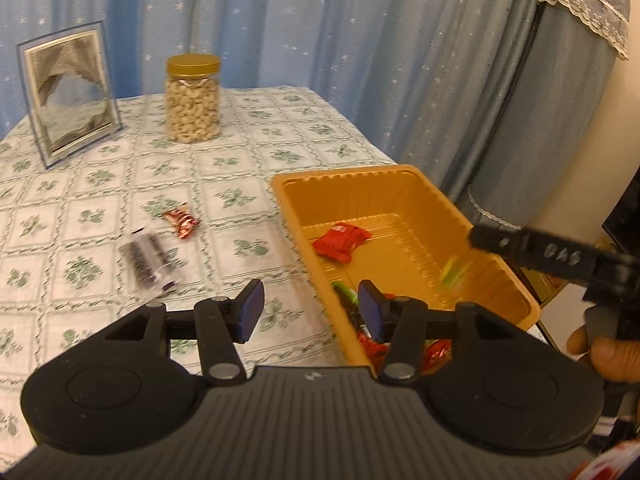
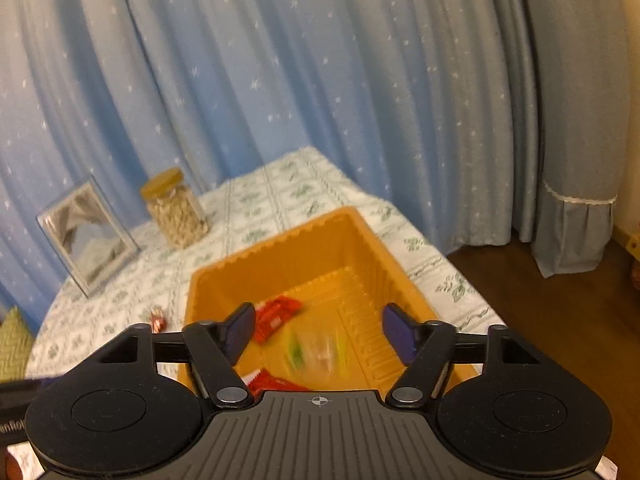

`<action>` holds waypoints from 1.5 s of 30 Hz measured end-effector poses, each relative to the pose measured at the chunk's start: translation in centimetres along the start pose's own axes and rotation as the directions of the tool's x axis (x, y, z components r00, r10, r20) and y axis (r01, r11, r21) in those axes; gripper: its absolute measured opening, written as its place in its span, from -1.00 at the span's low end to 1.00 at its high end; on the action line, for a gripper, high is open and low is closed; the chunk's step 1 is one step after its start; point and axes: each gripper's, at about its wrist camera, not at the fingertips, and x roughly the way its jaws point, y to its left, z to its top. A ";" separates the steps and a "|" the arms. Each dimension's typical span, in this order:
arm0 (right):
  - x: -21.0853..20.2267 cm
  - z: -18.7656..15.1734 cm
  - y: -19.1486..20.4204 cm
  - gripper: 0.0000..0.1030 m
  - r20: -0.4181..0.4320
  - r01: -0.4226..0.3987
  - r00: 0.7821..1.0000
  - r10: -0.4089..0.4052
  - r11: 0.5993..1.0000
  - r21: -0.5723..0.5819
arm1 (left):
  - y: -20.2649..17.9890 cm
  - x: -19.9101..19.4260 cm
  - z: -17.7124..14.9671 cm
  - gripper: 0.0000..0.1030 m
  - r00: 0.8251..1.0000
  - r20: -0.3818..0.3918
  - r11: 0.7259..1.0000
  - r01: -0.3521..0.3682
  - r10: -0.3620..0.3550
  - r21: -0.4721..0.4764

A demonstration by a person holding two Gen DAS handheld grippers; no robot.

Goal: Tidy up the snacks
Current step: 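Open both tools to drop the snacks into the orange tray, then move both open tools away from the tray toward the remaining snacks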

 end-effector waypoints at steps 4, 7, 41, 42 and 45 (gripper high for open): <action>-0.6 0.1 -0.1 0.36 0.018 0.013 1.000 -0.013 1.000 0.013 | 0.9 -1.1 -0.7 0.01 1.000 0.011 1.000 -0.018 0.018 -0.023; -1.2 0.0 0.2 0.36 0.034 0.023 0.999 -0.023 1.000 0.003 | 1.4 -1.9 -1.1 0.06 0.999 0.010 0.999 -0.031 0.032 -0.030; -6.6 -4.6 5.5 0.37 -0.043 -0.032 0.999 0.027 0.992 -0.121 | 3.7 -9.6 -4.6 0.66 0.990 0.043 0.990 -0.131 0.134 -0.055; -6.6 -4.6 5.6 0.37 -0.044 -0.031 0.999 0.026 0.992 -0.124 | 3.8 -9.7 -4.6 0.66 0.990 0.045 0.990 -0.131 0.133 -0.057; -6.6 -4.7 5.8 0.37 -0.046 -0.034 0.999 0.028 0.991 -0.130 | 4.0 -9.8 -4.5 0.67 0.990 0.050 0.989 -0.132 0.135 -0.063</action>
